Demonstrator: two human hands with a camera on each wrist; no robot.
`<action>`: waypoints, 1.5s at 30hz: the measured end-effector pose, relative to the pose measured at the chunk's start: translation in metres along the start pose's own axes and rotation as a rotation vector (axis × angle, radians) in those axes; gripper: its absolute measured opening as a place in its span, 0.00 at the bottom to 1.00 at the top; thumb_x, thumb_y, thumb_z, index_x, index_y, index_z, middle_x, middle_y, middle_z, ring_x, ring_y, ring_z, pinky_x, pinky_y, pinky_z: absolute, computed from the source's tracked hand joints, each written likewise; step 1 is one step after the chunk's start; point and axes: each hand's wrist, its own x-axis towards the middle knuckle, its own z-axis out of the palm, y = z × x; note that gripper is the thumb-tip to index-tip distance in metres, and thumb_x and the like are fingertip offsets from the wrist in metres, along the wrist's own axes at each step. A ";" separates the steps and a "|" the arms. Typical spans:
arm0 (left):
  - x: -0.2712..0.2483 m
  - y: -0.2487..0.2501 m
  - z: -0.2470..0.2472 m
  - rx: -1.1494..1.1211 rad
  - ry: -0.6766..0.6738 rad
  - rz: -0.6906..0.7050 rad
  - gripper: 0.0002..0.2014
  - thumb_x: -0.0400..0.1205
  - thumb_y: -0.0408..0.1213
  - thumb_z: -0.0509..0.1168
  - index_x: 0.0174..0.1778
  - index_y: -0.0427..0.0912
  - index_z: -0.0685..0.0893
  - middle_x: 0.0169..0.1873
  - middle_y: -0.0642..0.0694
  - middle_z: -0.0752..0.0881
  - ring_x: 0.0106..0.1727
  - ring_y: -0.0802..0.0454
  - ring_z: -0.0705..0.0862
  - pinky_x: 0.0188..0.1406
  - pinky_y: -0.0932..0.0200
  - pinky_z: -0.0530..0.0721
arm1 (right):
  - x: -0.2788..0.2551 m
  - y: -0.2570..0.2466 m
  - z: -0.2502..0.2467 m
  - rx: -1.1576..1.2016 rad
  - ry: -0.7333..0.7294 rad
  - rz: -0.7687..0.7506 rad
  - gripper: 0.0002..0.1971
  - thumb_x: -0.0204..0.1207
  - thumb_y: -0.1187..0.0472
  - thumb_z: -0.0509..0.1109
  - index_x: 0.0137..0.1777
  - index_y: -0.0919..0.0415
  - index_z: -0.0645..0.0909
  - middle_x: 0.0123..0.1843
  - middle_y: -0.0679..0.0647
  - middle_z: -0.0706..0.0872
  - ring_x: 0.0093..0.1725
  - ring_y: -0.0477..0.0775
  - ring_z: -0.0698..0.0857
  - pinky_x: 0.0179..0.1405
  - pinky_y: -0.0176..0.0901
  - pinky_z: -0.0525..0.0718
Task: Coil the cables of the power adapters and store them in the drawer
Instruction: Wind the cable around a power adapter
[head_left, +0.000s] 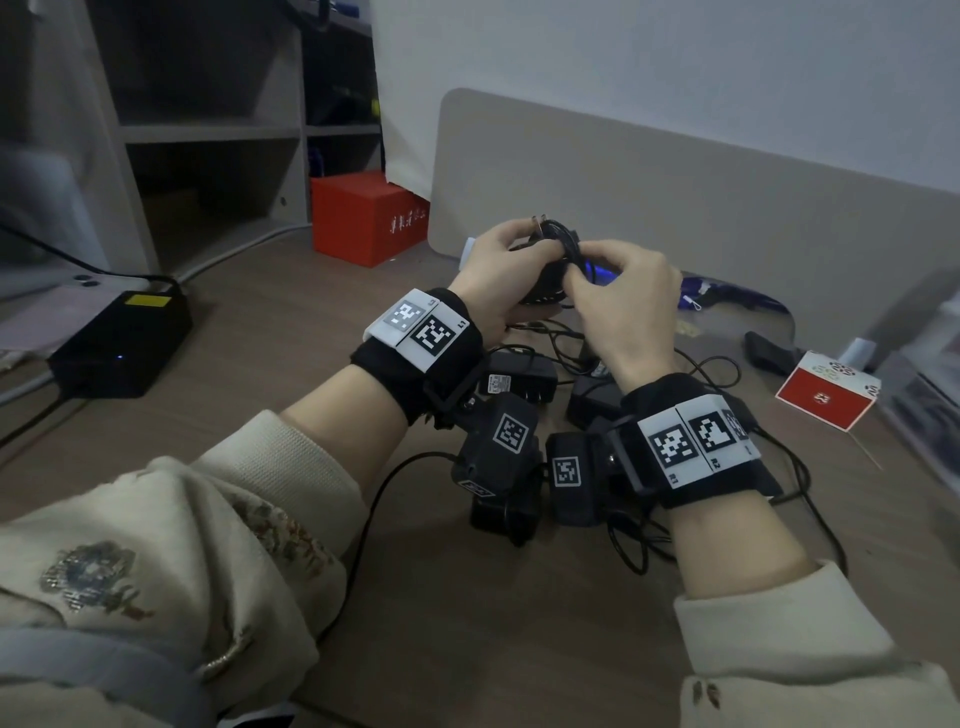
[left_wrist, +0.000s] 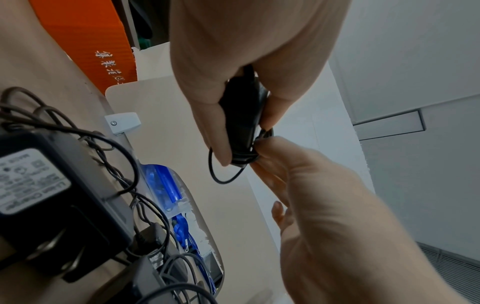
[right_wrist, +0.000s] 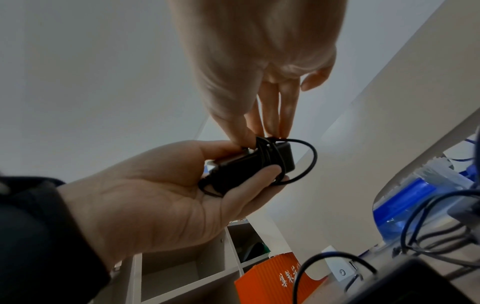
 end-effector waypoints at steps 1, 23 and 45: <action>0.000 0.000 0.000 0.002 -0.008 -0.003 0.14 0.84 0.30 0.65 0.66 0.37 0.83 0.46 0.44 0.85 0.40 0.51 0.87 0.48 0.46 0.91 | 0.000 0.001 0.000 0.012 -0.002 0.007 0.13 0.69 0.53 0.68 0.49 0.49 0.91 0.42 0.45 0.92 0.49 0.53 0.89 0.60 0.63 0.82; -0.002 0.003 0.000 -0.017 0.008 -0.016 0.08 0.84 0.30 0.65 0.56 0.42 0.85 0.50 0.39 0.86 0.45 0.45 0.87 0.49 0.43 0.91 | 0.004 0.008 -0.004 -0.032 -0.012 -0.036 0.06 0.74 0.61 0.71 0.45 0.59 0.89 0.40 0.50 0.89 0.45 0.50 0.87 0.48 0.31 0.81; 0.001 0.005 -0.004 -0.105 0.007 0.004 0.13 0.82 0.26 0.68 0.63 0.36 0.84 0.50 0.42 0.85 0.45 0.47 0.87 0.34 0.56 0.91 | 0.005 0.011 0.000 0.107 0.065 0.173 0.18 0.67 0.37 0.73 0.53 0.42 0.79 0.56 0.44 0.84 0.63 0.54 0.80 0.66 0.63 0.77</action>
